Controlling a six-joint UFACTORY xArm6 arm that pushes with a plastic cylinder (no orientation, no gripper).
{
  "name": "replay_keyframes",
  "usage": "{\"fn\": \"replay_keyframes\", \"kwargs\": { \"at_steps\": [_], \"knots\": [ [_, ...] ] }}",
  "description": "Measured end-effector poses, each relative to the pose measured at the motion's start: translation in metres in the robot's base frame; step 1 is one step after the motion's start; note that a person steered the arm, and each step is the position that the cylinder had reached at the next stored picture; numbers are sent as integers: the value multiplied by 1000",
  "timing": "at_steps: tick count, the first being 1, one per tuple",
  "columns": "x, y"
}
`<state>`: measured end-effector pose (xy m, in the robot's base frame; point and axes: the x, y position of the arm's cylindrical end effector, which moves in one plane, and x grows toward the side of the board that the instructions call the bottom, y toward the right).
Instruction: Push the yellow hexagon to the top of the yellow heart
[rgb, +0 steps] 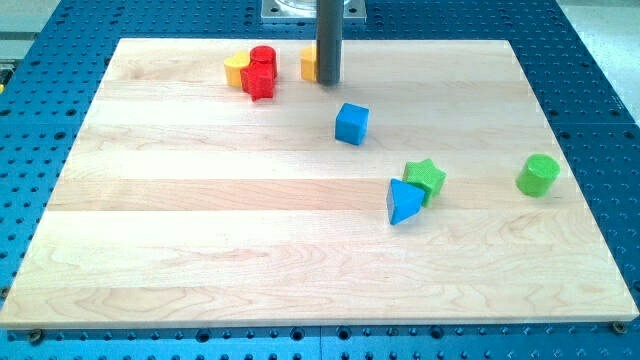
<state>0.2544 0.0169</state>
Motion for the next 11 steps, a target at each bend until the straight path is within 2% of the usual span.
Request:
{"fn": "replay_keyframes", "kwargs": {
  "at_steps": [1,2,4,5,6,7,8,10,11],
  "knots": [
    [-45,-1],
    [-61,-17],
    [-42,26],
    [-40,-56],
    [-22,-77],
    [-27,-93],
    [-59,-93],
    [-52,-137],
    [-49,-136]
  ]
}}
